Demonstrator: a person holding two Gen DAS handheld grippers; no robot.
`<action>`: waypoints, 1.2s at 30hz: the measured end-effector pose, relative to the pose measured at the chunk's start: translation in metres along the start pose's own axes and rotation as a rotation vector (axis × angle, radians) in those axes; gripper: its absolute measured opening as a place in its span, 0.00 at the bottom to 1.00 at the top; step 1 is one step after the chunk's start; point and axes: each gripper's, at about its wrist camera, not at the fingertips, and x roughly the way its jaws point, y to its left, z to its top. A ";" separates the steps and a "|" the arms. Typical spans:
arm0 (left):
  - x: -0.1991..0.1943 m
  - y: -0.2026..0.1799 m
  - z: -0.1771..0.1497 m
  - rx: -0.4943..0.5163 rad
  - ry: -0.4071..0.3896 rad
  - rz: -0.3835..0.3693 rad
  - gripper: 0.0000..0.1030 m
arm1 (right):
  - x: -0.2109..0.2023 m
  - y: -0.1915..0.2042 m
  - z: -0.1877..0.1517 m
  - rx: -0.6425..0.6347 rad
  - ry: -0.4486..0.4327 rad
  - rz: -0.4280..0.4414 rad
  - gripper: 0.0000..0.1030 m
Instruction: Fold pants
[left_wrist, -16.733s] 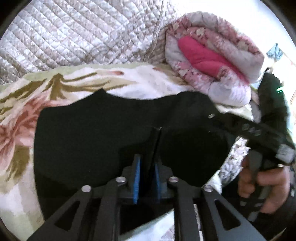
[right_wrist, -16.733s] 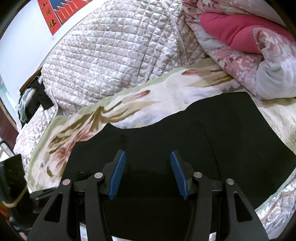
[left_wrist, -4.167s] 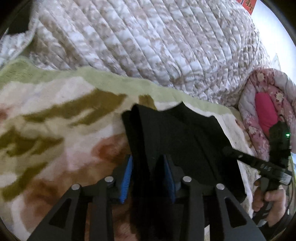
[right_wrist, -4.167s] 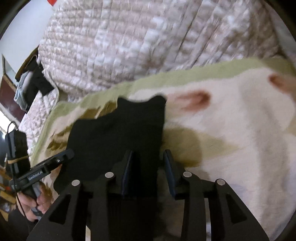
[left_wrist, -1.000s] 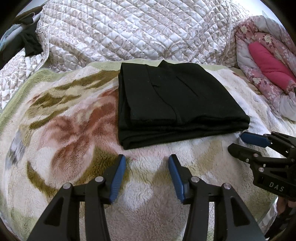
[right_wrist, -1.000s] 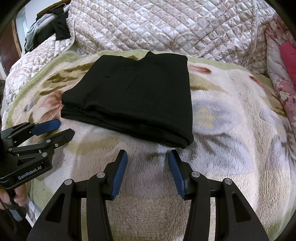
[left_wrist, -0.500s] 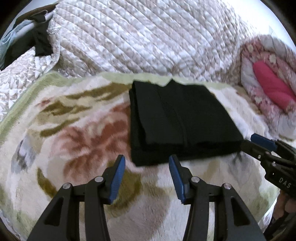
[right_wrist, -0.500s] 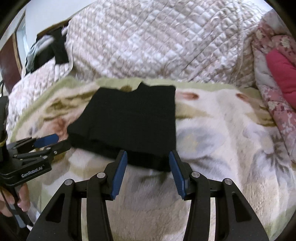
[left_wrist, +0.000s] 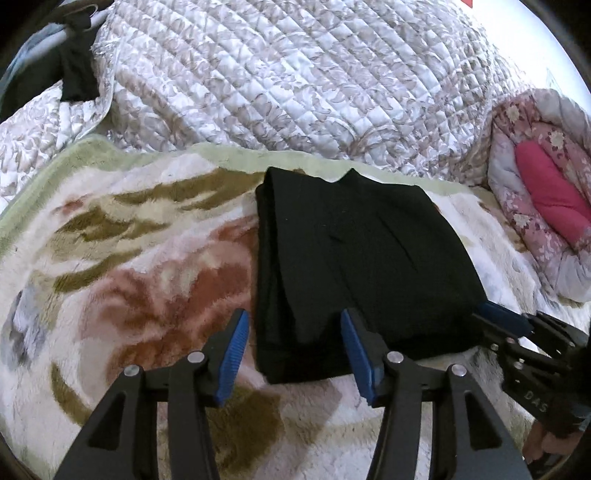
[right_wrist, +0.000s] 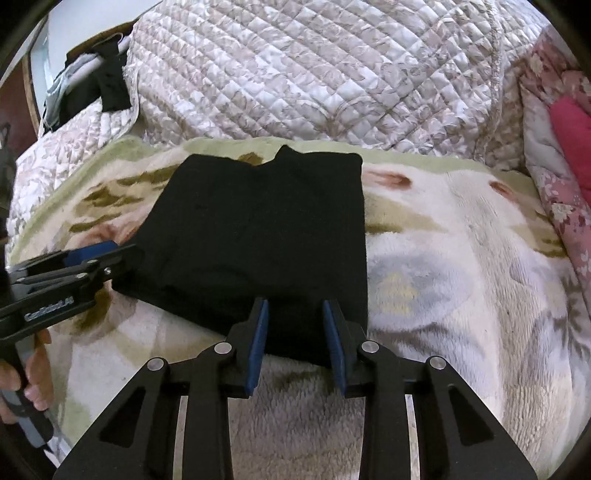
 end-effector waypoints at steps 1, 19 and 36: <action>-0.001 0.001 0.000 -0.005 0.001 -0.001 0.54 | -0.003 0.000 0.000 0.002 -0.006 -0.001 0.30; -0.016 -0.021 -0.031 0.072 0.079 0.037 0.53 | -0.012 0.000 -0.021 0.010 0.090 0.005 0.30; -0.007 -0.025 -0.035 0.100 0.111 0.053 0.58 | 0.000 0.007 -0.025 -0.027 0.122 0.016 0.52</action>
